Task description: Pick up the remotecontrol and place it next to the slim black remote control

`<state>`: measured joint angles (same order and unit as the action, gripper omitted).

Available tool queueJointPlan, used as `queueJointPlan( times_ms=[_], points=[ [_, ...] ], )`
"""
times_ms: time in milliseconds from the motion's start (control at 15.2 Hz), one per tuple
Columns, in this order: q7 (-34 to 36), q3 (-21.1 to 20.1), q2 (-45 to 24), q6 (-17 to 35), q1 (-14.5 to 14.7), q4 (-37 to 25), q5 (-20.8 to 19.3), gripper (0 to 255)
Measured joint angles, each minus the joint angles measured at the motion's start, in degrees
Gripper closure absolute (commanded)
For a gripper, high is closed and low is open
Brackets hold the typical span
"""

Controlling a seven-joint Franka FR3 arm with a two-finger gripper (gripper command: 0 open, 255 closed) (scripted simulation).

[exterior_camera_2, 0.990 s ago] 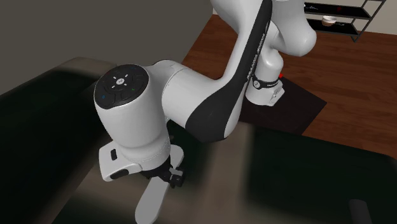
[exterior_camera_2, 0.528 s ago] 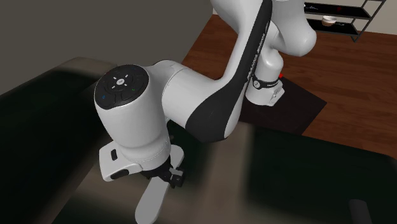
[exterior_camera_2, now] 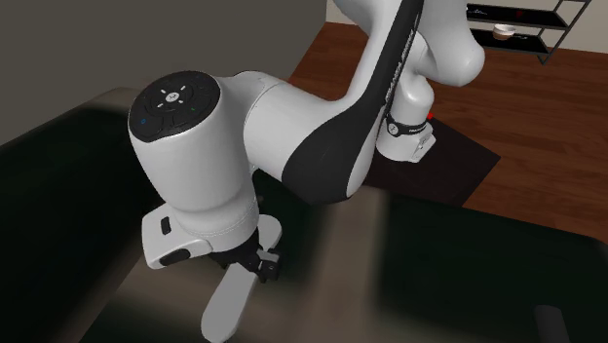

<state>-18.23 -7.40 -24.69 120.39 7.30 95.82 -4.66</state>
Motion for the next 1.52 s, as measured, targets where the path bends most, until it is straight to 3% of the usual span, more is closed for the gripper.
queueJointPlan(
  times_ms=[726, 1518],
  points=[
    [-0.5, -0.2, 2.7, -7.3, -0.1, -4.6, 0.6, 255],
    [9.4, -4.6, 18.0, -2.0, 5.4, 16.0, 2.0, 255]
  ],
)
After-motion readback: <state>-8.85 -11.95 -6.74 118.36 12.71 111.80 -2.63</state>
